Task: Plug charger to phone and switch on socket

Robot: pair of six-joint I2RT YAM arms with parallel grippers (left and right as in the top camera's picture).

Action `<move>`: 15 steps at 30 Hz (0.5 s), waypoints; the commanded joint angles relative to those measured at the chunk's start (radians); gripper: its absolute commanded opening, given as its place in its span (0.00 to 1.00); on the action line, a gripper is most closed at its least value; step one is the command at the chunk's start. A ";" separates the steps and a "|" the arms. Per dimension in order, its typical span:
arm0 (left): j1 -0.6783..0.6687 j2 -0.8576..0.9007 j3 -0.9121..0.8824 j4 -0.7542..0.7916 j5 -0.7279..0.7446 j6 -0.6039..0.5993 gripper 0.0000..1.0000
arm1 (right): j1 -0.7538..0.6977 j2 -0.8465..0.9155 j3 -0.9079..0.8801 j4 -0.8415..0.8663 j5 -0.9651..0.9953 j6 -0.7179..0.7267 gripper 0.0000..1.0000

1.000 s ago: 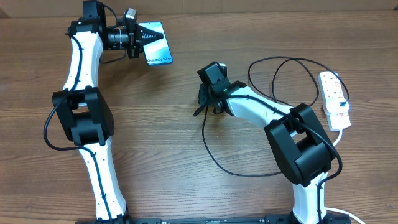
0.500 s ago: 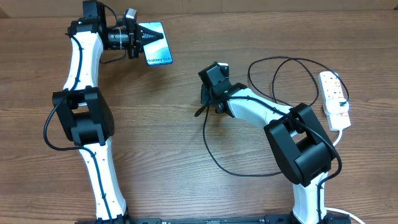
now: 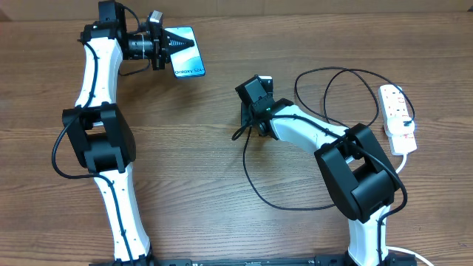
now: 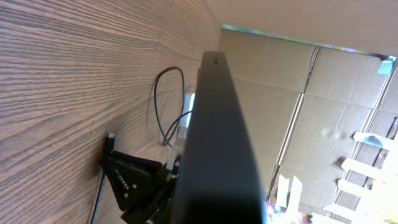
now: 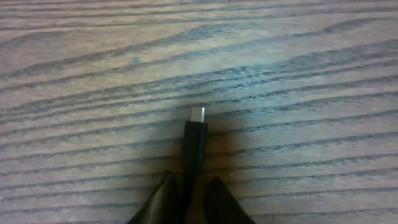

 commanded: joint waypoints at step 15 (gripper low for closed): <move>0.002 -0.025 0.016 0.041 0.165 0.022 0.04 | -0.137 -0.161 0.044 -0.091 -0.534 -0.068 0.04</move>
